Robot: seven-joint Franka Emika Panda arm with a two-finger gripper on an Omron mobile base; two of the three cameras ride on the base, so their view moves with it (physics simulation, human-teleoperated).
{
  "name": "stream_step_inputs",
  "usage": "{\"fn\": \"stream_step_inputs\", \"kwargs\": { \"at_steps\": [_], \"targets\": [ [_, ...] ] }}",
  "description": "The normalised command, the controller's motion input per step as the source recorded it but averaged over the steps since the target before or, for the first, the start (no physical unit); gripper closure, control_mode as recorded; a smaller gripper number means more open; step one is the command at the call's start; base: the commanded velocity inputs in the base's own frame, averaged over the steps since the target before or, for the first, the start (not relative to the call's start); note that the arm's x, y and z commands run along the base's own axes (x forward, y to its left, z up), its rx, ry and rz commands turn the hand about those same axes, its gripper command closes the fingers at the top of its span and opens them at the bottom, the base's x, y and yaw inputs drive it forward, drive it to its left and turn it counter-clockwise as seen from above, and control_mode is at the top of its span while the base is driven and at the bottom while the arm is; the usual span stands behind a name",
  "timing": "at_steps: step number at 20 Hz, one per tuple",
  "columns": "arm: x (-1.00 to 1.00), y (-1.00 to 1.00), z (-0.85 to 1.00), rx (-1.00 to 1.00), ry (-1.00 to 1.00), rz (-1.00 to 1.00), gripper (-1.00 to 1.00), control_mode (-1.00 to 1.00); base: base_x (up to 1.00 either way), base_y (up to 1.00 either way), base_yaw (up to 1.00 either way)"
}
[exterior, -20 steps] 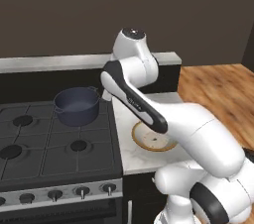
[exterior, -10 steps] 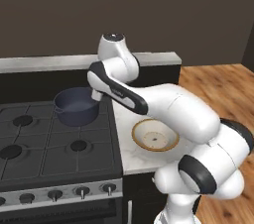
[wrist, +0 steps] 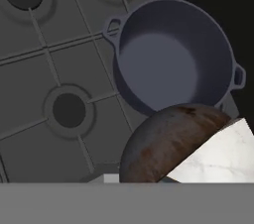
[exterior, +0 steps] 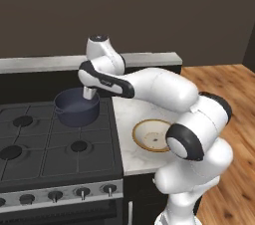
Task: Open the cabinet and move the ladle to the pot. Then close the cabinet.
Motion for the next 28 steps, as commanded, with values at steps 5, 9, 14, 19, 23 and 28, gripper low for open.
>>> {"fn": "stream_step_inputs", "kwargs": {
  "at_steps": [5, 9, 14, 19, 23, 28],
  "targets": [
    [0.42, 0.23, -0.34, -0.04, 0.04, 0.0, 1.0, -1.0, 0.0, 0.0, 0.0],
    [0.42, 0.25, -0.35, -0.04, 0.03, 0.0, 1.0, -1.0, 0.0, 0.0, 0.0],
    [0.4, 0.21, -0.29, -0.03, 0.01, 0.0, 1.0, -1.0, 0.0, 0.0, 0.0],
    [0.4, 0.15, -0.24, -0.01, 0.0, 0.0, 1.0, -1.0, 0.0, 0.0, 0.0],
    [0.29, 0.08, -0.18, 0.0, 0.0, 0.0, 1.0, -1.0, 0.0, 0.0, 0.0],
    [0.31, 0.13, -0.29, 0.0, 0.03, 0.0, 1.0, -1.0, 0.0, 0.0, 0.0]
  ]
}}
